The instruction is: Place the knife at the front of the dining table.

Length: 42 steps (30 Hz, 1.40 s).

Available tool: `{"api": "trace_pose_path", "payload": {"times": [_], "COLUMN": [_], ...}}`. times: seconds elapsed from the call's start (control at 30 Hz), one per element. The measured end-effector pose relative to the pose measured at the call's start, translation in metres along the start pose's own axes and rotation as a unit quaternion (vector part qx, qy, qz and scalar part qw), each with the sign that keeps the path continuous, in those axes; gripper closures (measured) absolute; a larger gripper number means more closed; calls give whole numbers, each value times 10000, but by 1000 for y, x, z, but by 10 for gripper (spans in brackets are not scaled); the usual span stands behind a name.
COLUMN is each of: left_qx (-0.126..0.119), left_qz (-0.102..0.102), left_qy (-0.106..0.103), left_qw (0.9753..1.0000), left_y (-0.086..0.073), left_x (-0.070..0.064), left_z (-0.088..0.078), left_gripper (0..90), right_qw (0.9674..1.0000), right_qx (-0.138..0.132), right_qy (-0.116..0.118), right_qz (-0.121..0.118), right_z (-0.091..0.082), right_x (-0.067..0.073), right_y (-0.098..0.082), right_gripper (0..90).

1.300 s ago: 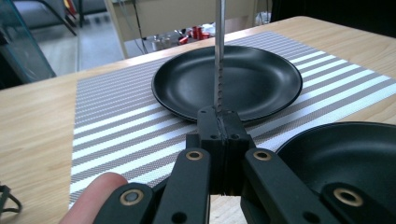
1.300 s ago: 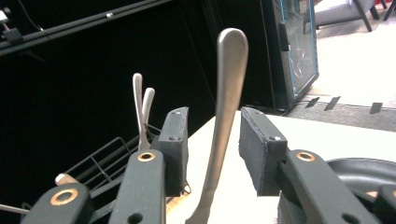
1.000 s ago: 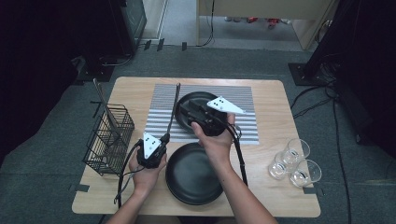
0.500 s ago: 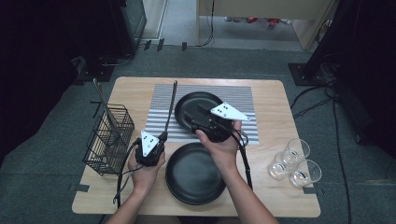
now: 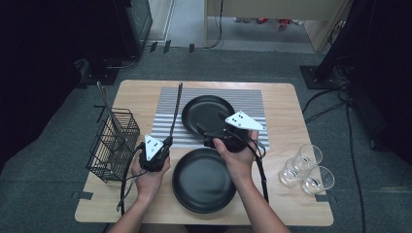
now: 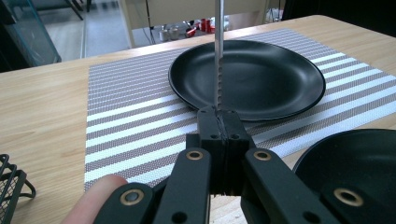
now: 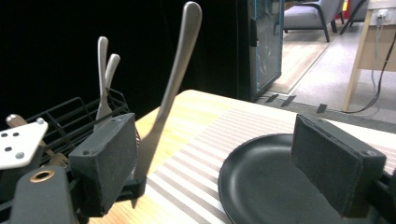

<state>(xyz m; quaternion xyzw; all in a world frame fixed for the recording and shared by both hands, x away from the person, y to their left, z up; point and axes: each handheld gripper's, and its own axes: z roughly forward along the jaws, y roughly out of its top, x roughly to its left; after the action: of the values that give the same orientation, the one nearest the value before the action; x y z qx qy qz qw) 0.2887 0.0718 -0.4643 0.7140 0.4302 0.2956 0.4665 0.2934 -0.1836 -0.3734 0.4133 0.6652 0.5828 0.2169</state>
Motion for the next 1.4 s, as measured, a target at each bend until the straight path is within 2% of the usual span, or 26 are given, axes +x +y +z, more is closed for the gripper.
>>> {"api": "trace_pose_path", "payload": {"times": [0.07, 0.1, 0.13, 0.2, 0.33, 0.63, 1.4], "left_qx": [6, 10, 10, 6, 30, 254, 488], "left_qz": [-30, -28, -31, -38, -82, -273, -769], "left_qy": [-3, 1, 0, 7, 32, 93, 92], "left_qw": [10000, 10000, 10000, 10000, 10000, 9993, 9958], "left_y": [0, 0, 1, 1, 2, 1, -1], "left_x": [1, 1, 2, 2, 4, 9, 22], "left_z": [0, 0, 1, 1, 2, 8, 22], "left_gripper": [900, 900, 900, 900, 900, 900, 900], "right_qw": [9996, 9995, 9997, 9995, 9995, 9992, 9987], "right_qx": [60, 76, 89, 116, 108, 160, 167], "right_qy": [-272, -287, -220, -282, -248, -240, -487], "right_qz": [-73, -57, -47, -95, -132, -269, -47], "right_z": [-1, -1, -2, -2, -5, -14, -41], "right_x": [0, -1, -2, -2, -3, -5, -21], "right_y": [-2, -2, -3, -5, -9, -16, -49], "right_gripper": [145, 145, 145, 146, 146, 147, 147]}}
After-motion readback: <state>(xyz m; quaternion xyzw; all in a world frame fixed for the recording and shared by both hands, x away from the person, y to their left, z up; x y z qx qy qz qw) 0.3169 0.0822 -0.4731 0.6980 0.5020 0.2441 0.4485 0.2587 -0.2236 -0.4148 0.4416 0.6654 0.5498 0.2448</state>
